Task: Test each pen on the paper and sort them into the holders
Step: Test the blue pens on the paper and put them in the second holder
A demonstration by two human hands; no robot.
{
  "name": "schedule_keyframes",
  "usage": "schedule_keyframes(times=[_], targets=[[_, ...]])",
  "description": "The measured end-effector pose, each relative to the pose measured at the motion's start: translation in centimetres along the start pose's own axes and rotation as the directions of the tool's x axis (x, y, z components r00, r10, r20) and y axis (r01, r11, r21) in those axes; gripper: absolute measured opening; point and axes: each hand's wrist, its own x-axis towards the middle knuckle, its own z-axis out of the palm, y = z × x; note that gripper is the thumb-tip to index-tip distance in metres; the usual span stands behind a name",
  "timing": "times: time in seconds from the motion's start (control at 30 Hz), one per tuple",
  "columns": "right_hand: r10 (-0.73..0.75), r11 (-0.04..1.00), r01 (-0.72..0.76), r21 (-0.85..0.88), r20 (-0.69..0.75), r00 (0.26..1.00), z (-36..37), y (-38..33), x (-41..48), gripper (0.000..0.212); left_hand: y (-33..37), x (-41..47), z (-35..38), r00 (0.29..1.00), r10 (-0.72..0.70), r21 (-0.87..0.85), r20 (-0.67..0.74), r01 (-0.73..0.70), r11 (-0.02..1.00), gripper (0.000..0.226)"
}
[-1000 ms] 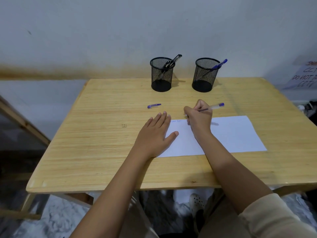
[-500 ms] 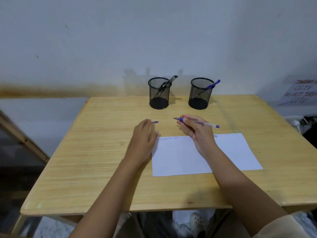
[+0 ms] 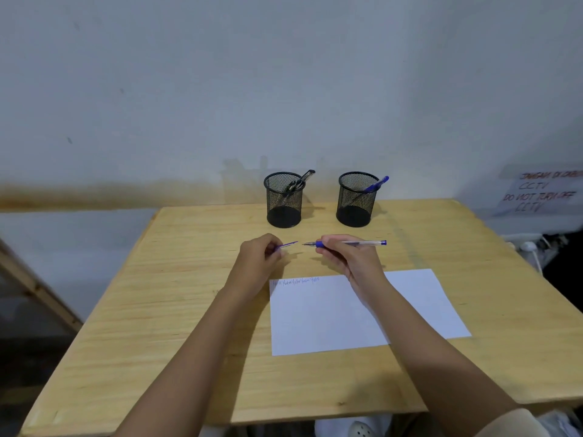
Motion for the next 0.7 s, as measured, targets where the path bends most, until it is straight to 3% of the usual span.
schedule_keyframes(times=[0.27, 0.53, 0.7], targets=[[-0.008, 0.999, 0.008, 0.039, -0.002, 1.000, 0.0, -0.8, -0.4, 0.008, 2.5, -0.3, 0.2, 0.993, 0.111, -0.231, 0.049, -0.096, 0.968, 0.010], [-0.020, 0.998, 0.010, 0.066, 0.138, 0.990, -0.9, -2.3, -1.0, 0.005, 4.6, -0.5, 0.7, 0.992, 0.108, -0.498, 0.070, -0.059, 0.865, 0.013], [-0.042, 0.999, 0.037, 0.035, 0.168, 0.985, -1.8, -3.6, -1.1, 0.008, 5.6, -0.5, 1.7, 0.992, 0.108, -0.554, 0.067, -0.053, 0.831, 0.017]])
